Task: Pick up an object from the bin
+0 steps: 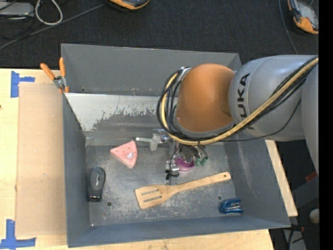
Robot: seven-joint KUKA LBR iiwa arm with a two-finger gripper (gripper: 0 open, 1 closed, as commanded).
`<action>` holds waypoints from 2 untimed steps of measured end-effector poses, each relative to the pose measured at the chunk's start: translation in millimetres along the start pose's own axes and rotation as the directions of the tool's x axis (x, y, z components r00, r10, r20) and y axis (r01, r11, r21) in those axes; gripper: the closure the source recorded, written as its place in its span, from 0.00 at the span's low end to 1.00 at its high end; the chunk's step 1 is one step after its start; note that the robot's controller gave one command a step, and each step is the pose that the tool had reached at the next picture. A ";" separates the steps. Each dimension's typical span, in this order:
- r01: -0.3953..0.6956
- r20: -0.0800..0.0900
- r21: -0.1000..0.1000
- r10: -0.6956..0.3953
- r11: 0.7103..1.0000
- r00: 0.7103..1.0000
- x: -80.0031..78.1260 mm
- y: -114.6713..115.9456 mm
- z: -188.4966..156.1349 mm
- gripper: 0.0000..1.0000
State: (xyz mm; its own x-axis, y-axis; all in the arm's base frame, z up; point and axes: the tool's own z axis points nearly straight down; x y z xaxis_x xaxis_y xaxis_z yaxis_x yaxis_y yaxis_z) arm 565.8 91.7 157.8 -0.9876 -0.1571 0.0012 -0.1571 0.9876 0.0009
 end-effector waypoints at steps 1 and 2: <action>0.229 0.007 0.001 -0.229 0.973 0.973 52.6 -54.5 20.1 0.00; 0.423 -0.001 -0.003 -0.423 0.906 0.906 77.8 -42.4 17.4 0.00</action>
Offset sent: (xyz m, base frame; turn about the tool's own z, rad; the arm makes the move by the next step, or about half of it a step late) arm -0.0770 -0.0529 -0.0153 -0.4560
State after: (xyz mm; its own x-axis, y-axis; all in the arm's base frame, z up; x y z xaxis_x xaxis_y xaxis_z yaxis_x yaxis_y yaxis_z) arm 495.6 37.6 140.4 -0.8282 -0.5605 0.0017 -0.5604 0.8282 0.0047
